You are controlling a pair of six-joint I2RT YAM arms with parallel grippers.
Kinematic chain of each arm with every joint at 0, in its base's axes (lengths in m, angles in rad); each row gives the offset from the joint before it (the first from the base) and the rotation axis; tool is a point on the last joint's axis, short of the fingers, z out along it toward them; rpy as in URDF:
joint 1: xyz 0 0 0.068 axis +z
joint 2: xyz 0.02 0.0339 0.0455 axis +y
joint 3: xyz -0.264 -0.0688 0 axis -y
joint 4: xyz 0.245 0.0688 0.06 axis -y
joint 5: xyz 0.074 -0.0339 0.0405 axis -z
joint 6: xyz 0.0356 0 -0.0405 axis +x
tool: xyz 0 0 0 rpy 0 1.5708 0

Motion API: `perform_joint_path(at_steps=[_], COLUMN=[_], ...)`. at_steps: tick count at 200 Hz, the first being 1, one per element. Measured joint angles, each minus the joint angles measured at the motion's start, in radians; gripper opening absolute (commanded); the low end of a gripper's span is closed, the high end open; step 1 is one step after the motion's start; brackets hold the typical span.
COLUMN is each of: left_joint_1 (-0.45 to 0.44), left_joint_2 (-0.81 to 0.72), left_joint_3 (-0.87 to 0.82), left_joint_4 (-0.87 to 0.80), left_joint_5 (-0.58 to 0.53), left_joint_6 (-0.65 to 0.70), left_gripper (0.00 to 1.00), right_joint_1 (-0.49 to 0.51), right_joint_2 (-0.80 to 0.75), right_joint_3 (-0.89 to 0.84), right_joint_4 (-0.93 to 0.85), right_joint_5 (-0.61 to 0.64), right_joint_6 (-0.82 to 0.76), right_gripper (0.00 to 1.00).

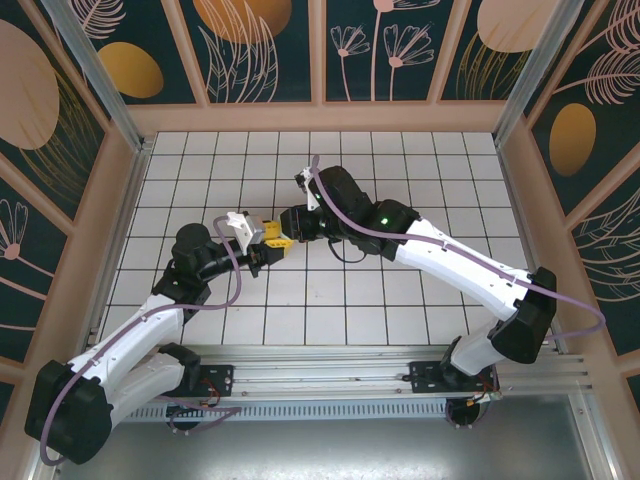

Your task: Insert wireless bluetooth earbuds into charging case

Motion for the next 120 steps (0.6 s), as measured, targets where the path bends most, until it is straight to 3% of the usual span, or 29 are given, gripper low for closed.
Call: perform_joint_path(at_steps=[38, 120], left_joint_1=[0.0, 0.0], left_joint_2=[0.0, 0.003], left_joint_3=[0.0, 0.0], left_joint_4=[0.0, 0.0], left_joint_5=[0.0, 0.0], left_joint_6=[0.003, 0.005], left_gripper=[0.08, 0.08], right_joint_1=[0.0, 0.0], right_joint_2=[0.0, -0.013], right_joint_3=[0.0, -0.002], right_joint_4=[-0.006, -0.006], right_joint_5=[-0.001, 0.001], right_joint_6=[0.0, 0.009], right_gripper=[0.2, 0.2])
